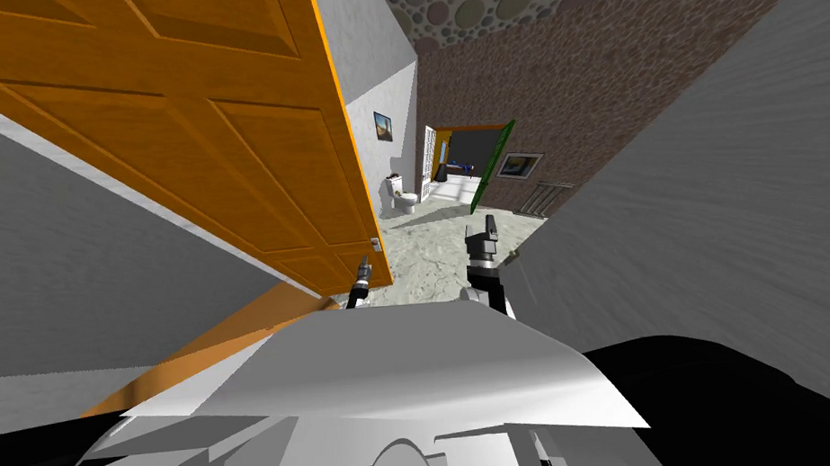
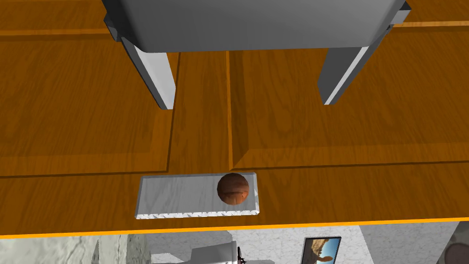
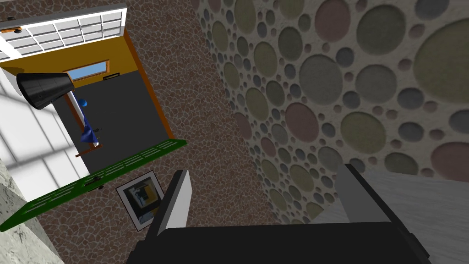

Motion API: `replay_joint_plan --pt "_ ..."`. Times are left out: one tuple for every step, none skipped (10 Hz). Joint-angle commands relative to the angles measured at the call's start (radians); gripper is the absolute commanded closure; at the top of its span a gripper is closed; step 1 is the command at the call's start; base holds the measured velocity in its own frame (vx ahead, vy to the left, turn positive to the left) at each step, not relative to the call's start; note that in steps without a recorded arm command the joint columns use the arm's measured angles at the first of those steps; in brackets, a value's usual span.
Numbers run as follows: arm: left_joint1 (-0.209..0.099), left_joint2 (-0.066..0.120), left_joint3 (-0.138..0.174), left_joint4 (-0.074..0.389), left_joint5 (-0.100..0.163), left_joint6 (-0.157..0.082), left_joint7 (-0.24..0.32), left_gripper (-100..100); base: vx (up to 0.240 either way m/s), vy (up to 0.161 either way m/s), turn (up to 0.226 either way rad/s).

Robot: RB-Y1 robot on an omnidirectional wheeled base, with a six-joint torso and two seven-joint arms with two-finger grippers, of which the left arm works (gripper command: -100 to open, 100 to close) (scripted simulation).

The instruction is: Push the door open

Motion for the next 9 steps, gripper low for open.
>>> replay_joint_plan --pt "0.0 0.0 0.0 0.0 0.0 0.0 0.0 -100 -0.094 -0.036 0.01" --pt "0.003 0.006 0.003 0.002 0.001 -0.006 -0.002 -100 0.123 0.018 -0.034" --pt "0.003 0.007 0.004 0.003 0.002 -0.008 -0.002 -100 0.228 0.008 -0.031" --pt "0.004 0.009 0.006 0.004 0.003 -0.012 -0.003 -100 0.232 0.002 -0.019" --pt "0.006 0.01 0.009 0.007 0.004 -0.019 -0.005 -100 0.252 0.025 -0.032" --pt "0.007 0.01 0.011 0.008 0.004 -0.024 -0.006 -100 0.246 0.025 -0.043" --pt "0.009 0.008 0.014 0.011 0.006 -0.03 -0.008 -100 0.25 0.0 -0.037" --pt "0.01 0.006 0.015 0.012 0.006 -0.035 -0.009 -100 0.232 -0.012 -0.023" --pt "0.011 0.002 0.018 0.014 0.007 -0.04 -0.01 -100 0.238 0.016 -0.033"
